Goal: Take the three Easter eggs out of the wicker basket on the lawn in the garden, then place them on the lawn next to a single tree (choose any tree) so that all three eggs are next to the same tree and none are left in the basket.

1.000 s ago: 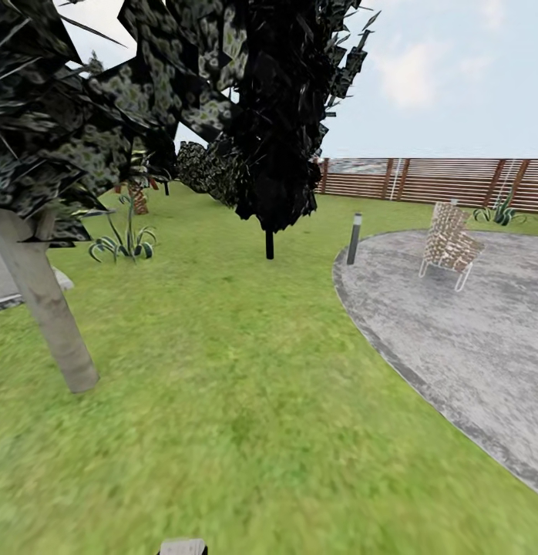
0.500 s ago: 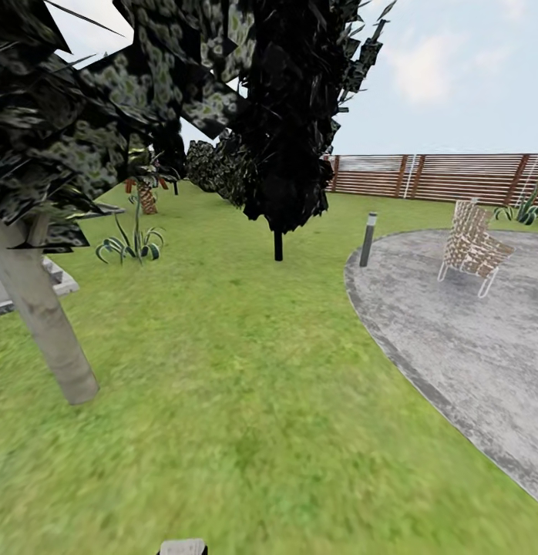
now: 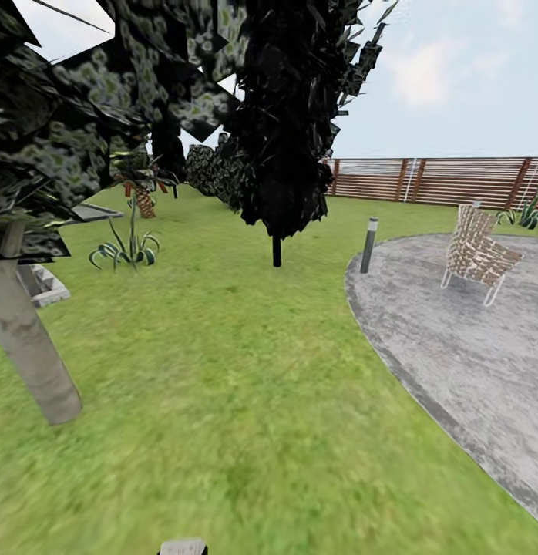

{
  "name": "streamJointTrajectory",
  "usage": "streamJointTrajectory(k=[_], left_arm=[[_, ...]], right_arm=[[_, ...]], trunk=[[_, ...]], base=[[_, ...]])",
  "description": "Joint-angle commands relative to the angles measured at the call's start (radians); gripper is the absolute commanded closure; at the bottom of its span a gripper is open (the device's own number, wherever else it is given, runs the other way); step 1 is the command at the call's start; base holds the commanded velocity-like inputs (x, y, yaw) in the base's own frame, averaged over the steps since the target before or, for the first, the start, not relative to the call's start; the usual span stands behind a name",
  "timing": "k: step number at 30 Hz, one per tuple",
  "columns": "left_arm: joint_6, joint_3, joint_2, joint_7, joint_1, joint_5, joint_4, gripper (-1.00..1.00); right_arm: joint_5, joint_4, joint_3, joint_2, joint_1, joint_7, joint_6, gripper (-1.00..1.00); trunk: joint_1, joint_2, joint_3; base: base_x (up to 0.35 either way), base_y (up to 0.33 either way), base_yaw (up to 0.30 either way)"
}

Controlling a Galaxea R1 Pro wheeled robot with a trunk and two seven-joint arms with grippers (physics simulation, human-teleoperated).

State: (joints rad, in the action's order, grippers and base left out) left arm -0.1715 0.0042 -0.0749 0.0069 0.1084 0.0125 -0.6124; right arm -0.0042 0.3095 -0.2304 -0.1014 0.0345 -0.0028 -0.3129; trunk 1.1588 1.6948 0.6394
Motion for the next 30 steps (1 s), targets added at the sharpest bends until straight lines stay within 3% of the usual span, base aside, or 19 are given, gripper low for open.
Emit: streamJointTrajectory(k=[1,14,30], left_arm=[[-0.003,0.0,0.0,0.001,0.0,0.001,0.0,-1.0],[-0.003,0.0,0.0,0.001,0.0,0.001,0.0,-1.0],[-0.003,0.0,0.0,0.001,0.0,0.001,0.0,-1.0]], right_arm=[[0.0,-0.001,-0.001,0.0,0.001,0.0,-0.003,-1.0],[0.0,-0.001,-0.001,0.0,0.001,0.0,-0.003,-1.0],[0.0,-0.001,-0.001,0.0,0.001,0.0,-0.003,-1.0]], trunk=[[0.0,0.0,0.001],[0.0,0.0,0.001],[0.0,0.0,0.001]], base=[[0.306,-0.156,0.0],[0.306,-0.157,0.091],[0.305,-0.157,0.006]])
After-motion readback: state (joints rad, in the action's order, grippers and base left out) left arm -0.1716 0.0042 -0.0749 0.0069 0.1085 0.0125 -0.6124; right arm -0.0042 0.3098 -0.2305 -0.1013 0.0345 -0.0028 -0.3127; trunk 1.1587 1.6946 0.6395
